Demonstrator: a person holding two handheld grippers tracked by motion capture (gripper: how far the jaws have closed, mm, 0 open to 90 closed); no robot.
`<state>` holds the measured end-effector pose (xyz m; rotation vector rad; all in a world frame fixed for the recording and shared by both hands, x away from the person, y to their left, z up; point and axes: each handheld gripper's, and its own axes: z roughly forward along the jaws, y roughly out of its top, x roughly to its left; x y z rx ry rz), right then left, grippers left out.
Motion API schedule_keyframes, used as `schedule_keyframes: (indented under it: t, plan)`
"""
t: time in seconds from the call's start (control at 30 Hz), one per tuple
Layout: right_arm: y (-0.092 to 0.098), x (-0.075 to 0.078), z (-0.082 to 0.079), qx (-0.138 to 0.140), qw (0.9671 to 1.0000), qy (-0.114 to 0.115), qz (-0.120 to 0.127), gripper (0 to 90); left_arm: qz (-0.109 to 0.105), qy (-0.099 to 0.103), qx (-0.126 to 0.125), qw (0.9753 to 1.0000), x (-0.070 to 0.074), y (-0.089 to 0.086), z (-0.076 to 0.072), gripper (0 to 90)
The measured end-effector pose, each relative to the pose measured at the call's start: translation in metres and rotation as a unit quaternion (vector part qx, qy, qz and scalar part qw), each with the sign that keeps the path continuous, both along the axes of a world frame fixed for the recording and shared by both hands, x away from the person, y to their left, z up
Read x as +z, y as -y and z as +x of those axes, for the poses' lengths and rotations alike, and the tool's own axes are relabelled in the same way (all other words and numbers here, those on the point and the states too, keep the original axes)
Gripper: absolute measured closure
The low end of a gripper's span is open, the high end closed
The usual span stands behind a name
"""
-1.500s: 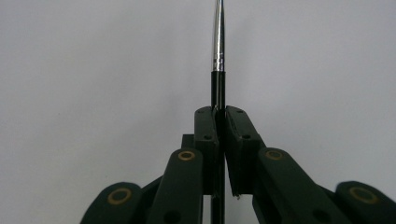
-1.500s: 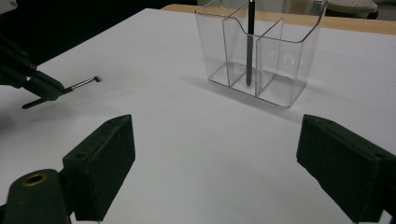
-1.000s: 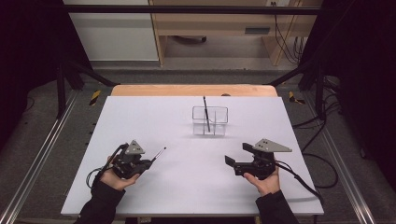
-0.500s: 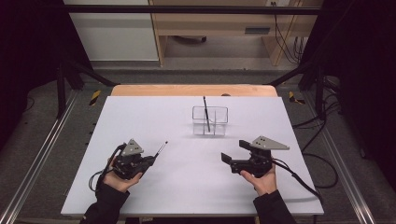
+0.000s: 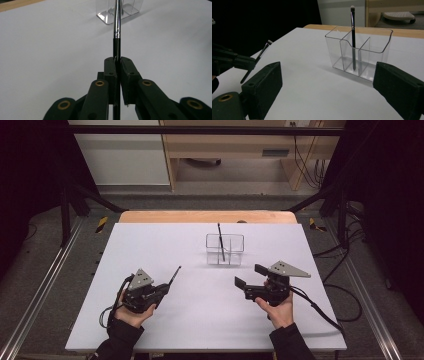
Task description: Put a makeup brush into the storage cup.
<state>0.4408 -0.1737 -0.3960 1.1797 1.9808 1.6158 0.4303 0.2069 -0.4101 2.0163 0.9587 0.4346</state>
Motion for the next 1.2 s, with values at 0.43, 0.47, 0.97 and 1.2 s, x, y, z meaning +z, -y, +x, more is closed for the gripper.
schedule_keyframes:
  t: [0.43, 0.47, 0.97, 1.2]
  plan:
    - [-0.019, 0.011, 0.006, 0.006, 0.9998, 0.006, 0.021, 9.5, -0.027, 0.023, 0.01, 0.9993, 0.01, 0.004, -0.002, 83.4]
    - [-0.021, 0.012, 0.007, 0.006, 0.9997, 0.006, 0.023, 9.8, -0.03, 0.025, 0.01, 0.9992, 0.011, 0.004, -0.002, 83.5]
    - [-0.042, 0.018, 0.013, 0.015, 0.9993, 0.008, 0.033, 10.9, -0.044, 0.041, 0.008, 0.9982, 0.02, 0.022, 0.005, 83.5]
    - [-0.046, 0.017, 0.015, 0.016, 0.9993, 0.005, 0.035, 11.3, -0.052, 0.047, 0.006, 0.9975, 0.022, 0.03, 0.006, 83.4]
